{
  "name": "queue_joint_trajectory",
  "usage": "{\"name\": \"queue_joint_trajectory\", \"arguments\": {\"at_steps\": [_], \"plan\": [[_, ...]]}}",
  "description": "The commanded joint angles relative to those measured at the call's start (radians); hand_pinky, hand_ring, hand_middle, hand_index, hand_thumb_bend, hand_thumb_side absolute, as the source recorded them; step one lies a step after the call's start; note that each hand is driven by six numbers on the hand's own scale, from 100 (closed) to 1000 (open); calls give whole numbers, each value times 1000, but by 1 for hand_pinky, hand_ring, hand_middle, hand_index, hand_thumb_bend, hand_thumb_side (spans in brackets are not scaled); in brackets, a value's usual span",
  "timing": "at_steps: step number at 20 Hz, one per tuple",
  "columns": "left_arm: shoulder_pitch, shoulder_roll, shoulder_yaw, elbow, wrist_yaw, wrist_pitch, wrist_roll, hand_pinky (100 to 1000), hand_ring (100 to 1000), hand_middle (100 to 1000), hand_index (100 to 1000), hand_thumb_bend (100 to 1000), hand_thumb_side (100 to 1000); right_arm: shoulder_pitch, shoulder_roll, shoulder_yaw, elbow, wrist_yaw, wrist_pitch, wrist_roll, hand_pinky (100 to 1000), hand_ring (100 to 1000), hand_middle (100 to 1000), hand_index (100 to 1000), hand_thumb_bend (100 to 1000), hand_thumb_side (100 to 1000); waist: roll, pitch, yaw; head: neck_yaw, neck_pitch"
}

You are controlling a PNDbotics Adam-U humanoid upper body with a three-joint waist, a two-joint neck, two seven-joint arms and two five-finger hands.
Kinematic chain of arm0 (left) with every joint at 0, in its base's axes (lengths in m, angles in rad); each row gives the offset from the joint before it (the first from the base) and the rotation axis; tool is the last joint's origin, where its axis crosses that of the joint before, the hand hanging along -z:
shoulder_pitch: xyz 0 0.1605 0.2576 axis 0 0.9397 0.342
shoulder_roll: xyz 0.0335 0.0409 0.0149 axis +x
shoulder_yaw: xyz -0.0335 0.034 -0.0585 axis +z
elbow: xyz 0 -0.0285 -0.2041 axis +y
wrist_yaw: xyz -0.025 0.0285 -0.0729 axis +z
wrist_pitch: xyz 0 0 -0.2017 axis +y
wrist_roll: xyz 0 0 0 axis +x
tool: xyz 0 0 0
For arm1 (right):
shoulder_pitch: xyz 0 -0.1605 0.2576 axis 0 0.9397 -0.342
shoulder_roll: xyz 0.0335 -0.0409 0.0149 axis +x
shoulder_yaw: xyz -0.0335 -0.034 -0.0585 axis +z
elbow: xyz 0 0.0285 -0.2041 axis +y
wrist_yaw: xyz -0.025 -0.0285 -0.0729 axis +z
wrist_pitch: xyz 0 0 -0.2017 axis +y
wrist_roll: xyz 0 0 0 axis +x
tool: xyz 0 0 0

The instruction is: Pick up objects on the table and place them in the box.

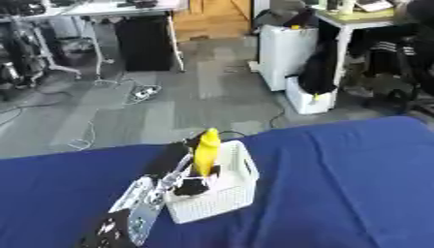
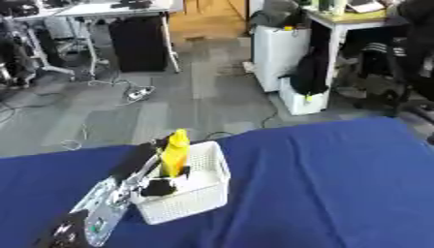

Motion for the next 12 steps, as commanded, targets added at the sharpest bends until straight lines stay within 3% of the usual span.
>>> {"name": "queue_joint_trajectory", "arguments": {"at_steps": [1,5,7,8,9,10,11,12], "plan": [[-39,9,18,-8,-13,0,19,100,100,100,292,100,369,-11,-25,-5,-12,-5,0,3,585,573,640,734,100,874,-11,-12,0,14,-10],[-54,13,24,-1,-16,8,24,100,100,100,311,100,364,-11,-24,-4,-12,-6,0,5,585,573,640,734,100,874,-11,-11,-1,22,-14],[-55,11,31,15,-18,21,16,100,100,100,369,100,320,-13,-24,-4,-12,-7,-1,5,585,573,640,734,100,874,-12,-10,-3,28,-20],[-55,8,36,29,-21,33,3,100,100,100,455,100,216,-15,-23,-4,-12,-8,-1,5,585,573,640,734,100,874,-12,-9,-4,32,-23],[-54,6,37,45,-31,45,-19,100,125,252,583,152,294,-16,-23,-4,-12,-9,-1,6,585,573,640,734,100,873,-12,-8,-6,36,-28],[-53,4,37,62,-49,54,-52,373,409,518,754,275,473,-18,-22,-4,-12,-9,-1,6,585,573,640,734,100,873,-13,-8,-8,39,-32],[-52,4,34,80,-75,61,-96,642,608,717,842,349,609,-20,-22,-4,-12,-10,0,6,585,573,640,734,100,873,-13,-7,-9,42,-37],[-53,3,36,90,-102,64,-142,725,688,771,872,382,653,-21,-21,-4,-12,-11,0,6,585,573,640,734,100,874,-13,-6,-10,43,-39]]}}
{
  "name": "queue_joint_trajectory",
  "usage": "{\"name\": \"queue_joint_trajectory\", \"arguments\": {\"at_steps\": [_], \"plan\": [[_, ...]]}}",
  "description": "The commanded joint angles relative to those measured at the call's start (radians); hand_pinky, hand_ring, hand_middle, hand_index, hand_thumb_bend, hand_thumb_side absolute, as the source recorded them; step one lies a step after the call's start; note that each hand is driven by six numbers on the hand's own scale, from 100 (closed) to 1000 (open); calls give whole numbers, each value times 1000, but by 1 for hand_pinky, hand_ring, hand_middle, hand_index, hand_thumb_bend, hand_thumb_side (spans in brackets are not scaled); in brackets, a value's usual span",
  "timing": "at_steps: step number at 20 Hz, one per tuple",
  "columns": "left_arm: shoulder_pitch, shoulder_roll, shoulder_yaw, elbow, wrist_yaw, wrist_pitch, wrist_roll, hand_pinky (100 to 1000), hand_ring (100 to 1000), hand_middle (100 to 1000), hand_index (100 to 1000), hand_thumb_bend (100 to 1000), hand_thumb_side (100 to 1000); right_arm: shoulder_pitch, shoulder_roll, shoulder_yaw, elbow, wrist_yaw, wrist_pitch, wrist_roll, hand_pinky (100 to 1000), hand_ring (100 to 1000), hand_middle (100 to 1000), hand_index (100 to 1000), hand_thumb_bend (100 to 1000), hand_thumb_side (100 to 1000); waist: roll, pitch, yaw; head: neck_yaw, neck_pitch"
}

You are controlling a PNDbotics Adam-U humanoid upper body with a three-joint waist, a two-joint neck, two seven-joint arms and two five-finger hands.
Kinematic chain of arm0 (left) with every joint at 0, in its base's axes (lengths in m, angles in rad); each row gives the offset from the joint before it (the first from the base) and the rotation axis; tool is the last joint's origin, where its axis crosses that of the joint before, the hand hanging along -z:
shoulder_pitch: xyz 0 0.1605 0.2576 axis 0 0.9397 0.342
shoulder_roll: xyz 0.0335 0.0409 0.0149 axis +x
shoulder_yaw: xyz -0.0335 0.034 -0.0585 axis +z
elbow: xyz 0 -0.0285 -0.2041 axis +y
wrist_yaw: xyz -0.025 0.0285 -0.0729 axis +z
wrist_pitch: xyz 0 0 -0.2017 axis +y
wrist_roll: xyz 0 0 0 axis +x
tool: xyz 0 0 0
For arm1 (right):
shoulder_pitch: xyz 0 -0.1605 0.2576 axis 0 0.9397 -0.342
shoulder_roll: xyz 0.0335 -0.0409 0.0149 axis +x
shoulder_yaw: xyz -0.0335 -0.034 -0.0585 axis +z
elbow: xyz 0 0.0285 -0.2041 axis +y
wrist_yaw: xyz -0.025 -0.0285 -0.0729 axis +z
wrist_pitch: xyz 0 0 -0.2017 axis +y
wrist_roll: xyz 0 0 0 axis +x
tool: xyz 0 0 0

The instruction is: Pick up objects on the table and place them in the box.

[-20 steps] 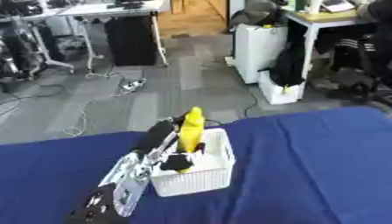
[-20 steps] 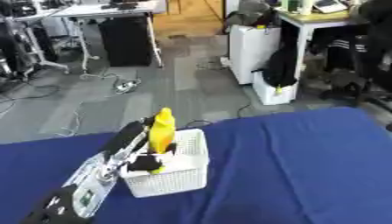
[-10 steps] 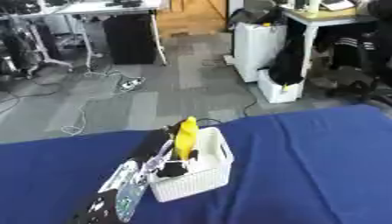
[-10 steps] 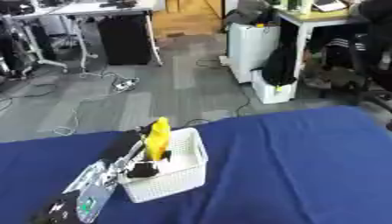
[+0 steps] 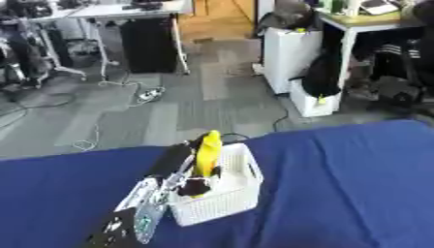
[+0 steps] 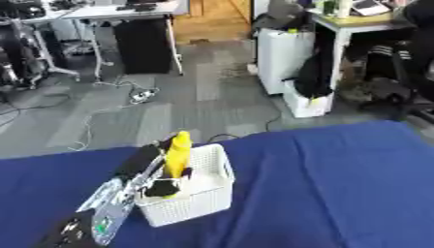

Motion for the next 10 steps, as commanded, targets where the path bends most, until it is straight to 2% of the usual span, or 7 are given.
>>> {"name": "queue_joint_trajectory", "arguments": {"at_steps": [1,3,5,8,9,10], "plan": [[-23,2,13,19,-70,10,-109,823,773,831,900,385,694,-17,-21,-4,-12,-5,1,2,585,573,640,734,100,875,-9,-11,-3,13,-21],[-22,0,22,10,-96,-1,-147,927,852,889,927,393,736,-17,-21,-4,-12,-5,2,3,586,573,641,734,100,876,-9,-10,-3,13,-21],[-23,-2,27,2,-107,-10,-161,937,858,899,934,394,739,-16,-20,-4,-12,-5,2,5,586,574,641,734,100,878,-9,-10,-2,13,-20],[-22,-5,34,-27,-82,-27,-134,922,831,888,927,382,704,-14,-20,-4,-12,-4,2,7,586,574,641,734,100,878,-9,-11,0,14,-22],[-20,-7,37,-45,-56,-31,-106,835,734,835,882,298,629,-14,-20,-4,-12,-4,2,7,587,574,641,734,100,878,-9,-11,0,15,-23],[-13,-10,39,-75,-8,-34,-58,853,756,847,891,318,645,-13,-20,-4,-12,-4,3,7,587,574,641,734,100,879,-8,-12,1,16,-24]]}}
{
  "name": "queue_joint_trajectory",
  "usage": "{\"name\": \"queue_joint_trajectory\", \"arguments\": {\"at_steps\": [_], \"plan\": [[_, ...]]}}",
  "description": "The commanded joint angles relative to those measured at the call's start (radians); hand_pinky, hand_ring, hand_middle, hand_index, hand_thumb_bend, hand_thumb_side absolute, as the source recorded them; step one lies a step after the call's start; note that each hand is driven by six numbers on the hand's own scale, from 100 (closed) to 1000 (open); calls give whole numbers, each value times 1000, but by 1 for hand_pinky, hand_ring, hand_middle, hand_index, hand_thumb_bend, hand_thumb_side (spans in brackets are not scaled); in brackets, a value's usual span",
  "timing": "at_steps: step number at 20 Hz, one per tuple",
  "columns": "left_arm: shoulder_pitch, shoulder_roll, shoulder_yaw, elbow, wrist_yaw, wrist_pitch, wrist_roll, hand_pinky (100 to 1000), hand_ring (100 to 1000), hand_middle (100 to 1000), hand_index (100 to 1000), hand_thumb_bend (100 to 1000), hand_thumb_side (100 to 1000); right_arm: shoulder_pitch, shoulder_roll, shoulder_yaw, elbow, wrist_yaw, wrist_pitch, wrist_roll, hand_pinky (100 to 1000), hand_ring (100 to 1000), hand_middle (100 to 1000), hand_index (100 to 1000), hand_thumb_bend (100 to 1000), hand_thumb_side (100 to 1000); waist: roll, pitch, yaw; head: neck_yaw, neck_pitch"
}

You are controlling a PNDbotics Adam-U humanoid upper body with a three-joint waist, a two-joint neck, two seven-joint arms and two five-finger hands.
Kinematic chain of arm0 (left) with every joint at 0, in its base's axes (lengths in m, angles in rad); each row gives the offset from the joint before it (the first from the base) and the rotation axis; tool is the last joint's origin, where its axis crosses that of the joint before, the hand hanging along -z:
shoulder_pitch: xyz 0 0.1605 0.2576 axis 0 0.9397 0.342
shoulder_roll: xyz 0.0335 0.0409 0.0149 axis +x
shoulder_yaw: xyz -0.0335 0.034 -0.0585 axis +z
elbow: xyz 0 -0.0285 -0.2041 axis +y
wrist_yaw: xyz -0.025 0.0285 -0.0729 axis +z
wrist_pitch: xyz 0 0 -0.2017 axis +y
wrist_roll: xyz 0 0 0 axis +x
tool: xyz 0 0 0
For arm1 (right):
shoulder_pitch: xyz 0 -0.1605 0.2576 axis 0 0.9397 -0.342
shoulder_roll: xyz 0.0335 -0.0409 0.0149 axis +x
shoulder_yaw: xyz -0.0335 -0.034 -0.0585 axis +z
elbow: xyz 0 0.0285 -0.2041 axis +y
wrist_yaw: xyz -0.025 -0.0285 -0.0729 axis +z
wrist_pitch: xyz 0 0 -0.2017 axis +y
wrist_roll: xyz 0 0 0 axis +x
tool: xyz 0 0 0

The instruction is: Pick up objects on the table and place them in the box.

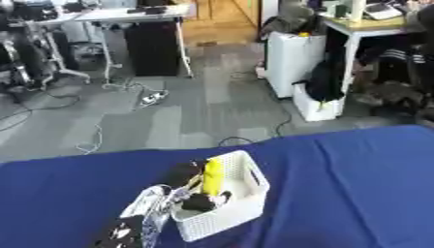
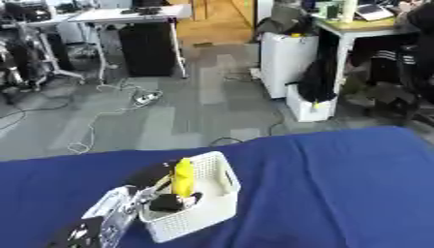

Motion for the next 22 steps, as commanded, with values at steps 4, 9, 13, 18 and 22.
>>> {"name": "queue_joint_trajectory", "arguments": {"at_steps": [4,9,13,18,22], "plan": [[7,10,-43,-223,296,-40,192,759,623,778,824,283,563,-4,-22,-6,-12,-2,3,2,587,575,642,735,100,879,-5,-17,5,11,-19],[28,61,-127,-447,538,-45,161,741,606,760,814,322,523,9,-27,-10,-12,1,5,-7,585,575,644,735,100,871,-3,-25,16,15,-18],[46,91,-156,-617,673,-17,138,723,599,747,806,356,489,21,-27,-15,-12,6,8,-25,585,576,646,737,100,870,-4,-29,26,20,-25],[85,110,-161,-854,828,9,158,687,588,711,783,415,418,35,-25,-20,-12,15,7,-43,583,576,646,737,100,866,-6,-33,39,25,-29],[163,96,-143,-1045,909,33,168,648,568,679,768,437,391,47,-22,-30,-12,26,7,-61,581,575,647,737,100,861,-9,-37,52,25,-33]]}}
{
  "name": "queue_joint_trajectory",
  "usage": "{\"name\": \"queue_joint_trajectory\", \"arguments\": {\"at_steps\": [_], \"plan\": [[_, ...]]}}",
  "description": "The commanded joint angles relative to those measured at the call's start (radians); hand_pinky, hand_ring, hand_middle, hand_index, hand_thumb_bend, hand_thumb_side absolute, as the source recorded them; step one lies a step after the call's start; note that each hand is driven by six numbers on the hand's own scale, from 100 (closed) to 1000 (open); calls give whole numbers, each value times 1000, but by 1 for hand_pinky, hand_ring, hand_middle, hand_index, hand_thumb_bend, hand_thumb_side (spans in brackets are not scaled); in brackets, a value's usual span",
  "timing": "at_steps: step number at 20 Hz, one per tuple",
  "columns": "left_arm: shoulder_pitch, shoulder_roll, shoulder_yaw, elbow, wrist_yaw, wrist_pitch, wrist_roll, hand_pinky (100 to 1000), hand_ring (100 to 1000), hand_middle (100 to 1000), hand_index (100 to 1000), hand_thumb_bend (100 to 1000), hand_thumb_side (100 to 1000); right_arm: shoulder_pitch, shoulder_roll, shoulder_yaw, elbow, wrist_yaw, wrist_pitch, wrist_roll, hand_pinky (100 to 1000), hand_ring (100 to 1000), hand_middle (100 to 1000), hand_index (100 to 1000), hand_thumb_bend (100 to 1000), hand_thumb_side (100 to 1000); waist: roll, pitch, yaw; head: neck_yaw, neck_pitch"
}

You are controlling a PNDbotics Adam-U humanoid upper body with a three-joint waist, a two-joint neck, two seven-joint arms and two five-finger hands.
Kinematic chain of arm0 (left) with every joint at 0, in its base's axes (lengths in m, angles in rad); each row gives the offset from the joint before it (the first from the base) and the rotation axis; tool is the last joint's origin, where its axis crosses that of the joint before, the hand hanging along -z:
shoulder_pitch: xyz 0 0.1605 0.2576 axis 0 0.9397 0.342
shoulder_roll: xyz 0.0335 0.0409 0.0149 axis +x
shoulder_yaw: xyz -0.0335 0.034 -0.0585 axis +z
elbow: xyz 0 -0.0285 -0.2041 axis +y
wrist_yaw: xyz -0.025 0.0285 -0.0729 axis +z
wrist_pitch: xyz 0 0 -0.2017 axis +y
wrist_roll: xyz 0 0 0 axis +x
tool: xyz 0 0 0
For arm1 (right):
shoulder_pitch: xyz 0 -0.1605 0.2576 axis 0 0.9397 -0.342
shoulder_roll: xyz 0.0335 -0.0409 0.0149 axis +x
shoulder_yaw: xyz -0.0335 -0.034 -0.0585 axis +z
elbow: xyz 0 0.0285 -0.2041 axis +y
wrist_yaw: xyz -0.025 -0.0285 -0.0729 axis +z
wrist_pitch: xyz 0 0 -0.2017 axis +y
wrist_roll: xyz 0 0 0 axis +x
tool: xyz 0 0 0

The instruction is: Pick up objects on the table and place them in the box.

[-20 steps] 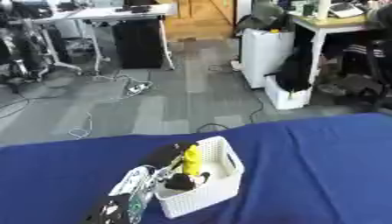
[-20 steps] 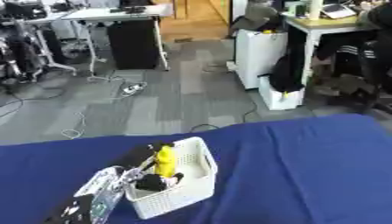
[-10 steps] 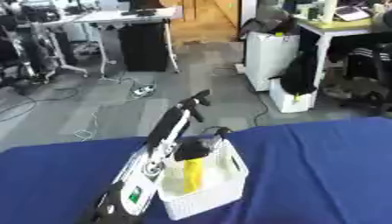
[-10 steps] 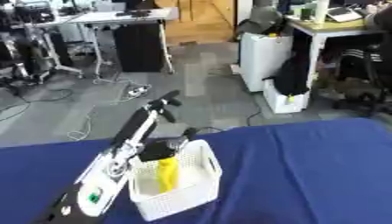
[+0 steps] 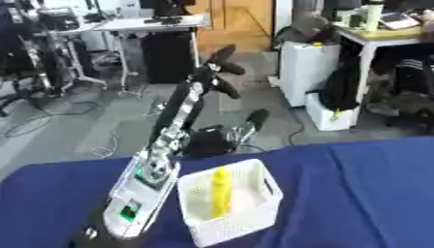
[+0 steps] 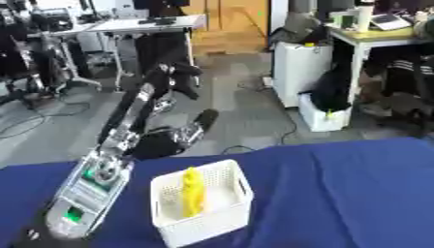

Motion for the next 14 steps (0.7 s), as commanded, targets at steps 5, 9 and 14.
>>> {"name": "queue_joint_trajectory", "arguments": {"at_steps": [5,9,14], "plan": [[135,-1,29,-277,127,44,25,486,455,565,696,302,368,15,-17,-28,-12,16,-10,-49,568,569,643,736,100,826,-15,-22,21,5,-33],[242,-35,32,-367,195,28,2,341,336,465,603,137,358,31,-5,-40,-12,18,-32,-95,561,568,644,737,100,803,-26,-22,36,-4,-60],[313,-58,10,-379,271,-59,-165,100,100,157,447,100,379,43,16,-49,-12,23,-83,-156,541,559,638,732,100,752,-46,-8,54,-13,-108]]}}
